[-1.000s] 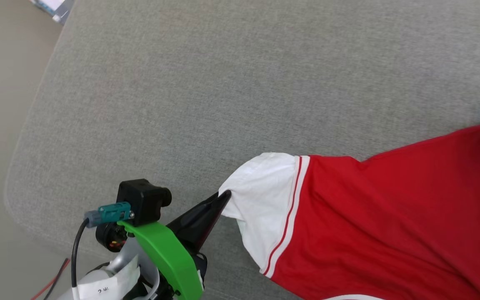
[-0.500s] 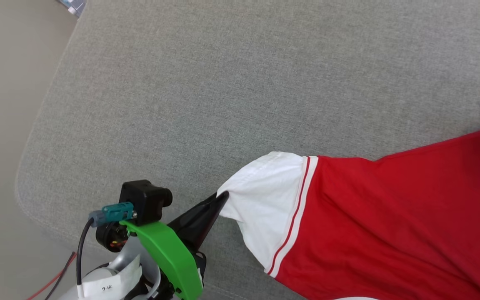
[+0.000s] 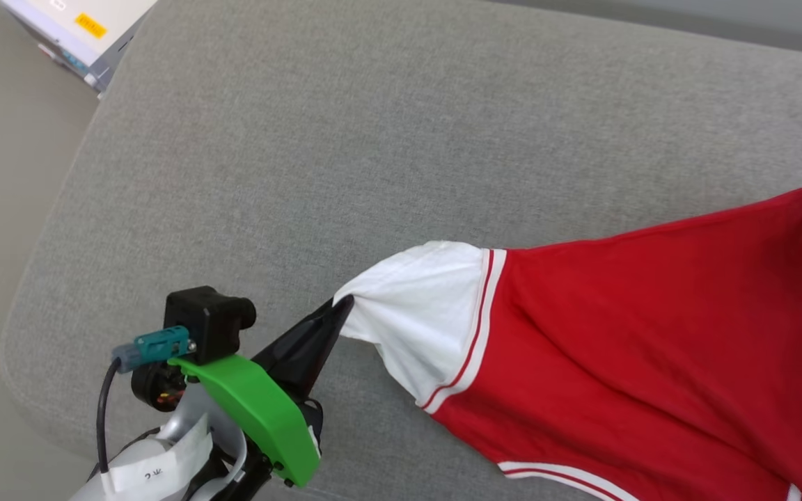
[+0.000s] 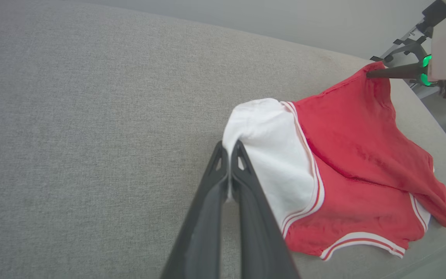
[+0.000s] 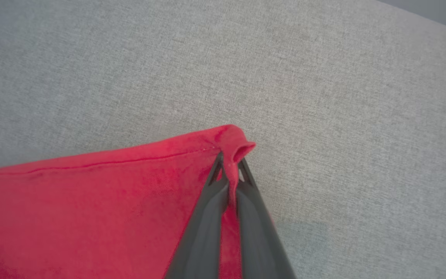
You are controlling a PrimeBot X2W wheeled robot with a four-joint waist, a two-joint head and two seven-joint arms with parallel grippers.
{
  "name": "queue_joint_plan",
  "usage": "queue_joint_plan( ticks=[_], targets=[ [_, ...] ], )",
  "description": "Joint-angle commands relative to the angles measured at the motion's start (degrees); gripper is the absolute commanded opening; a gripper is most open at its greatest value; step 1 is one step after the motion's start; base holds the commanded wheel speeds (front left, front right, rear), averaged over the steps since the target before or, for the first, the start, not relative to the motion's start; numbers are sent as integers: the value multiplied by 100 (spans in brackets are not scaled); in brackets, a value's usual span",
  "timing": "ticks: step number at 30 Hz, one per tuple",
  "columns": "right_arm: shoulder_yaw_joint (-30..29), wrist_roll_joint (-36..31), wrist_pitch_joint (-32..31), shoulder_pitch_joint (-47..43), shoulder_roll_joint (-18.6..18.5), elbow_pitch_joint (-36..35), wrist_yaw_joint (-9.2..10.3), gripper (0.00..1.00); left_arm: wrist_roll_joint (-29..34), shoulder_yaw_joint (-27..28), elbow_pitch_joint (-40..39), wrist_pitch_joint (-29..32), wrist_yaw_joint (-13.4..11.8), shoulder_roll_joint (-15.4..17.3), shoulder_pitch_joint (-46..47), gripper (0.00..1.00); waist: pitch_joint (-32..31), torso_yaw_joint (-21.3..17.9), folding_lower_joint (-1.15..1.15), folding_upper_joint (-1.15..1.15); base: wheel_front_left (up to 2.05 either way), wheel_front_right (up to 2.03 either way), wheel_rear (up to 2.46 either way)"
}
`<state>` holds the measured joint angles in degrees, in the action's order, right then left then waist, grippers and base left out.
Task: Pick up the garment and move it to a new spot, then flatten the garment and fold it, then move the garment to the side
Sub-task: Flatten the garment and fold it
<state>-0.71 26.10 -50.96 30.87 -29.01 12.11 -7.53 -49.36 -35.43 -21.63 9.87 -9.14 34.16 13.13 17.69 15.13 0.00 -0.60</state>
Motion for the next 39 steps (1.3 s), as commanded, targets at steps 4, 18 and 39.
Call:
queue_joint_plan(
  ticks=[4, 18, 39],
  targets=[
    [145, 227, 418, 125, -170, -13, 4, 0, 8, 164, -120, -119, -141, 82, -36, 0, -454, -364, 0, 60, 0, 0, 0],
    [306, 552, 1203, 7, -309, -994, 4, 0, -90, 943, -392, -477, -449, 229, 154, 0, -1194, -1057, 0, 60, 0, 0, 0],
    [163, 464, 1707, 477, -171, -2769, 4, 0, 279, 2526, -808, -1305, -874, 439, 1827, 0, -1085, -1904, 0, 60, 0, 0, 0]
  ],
)
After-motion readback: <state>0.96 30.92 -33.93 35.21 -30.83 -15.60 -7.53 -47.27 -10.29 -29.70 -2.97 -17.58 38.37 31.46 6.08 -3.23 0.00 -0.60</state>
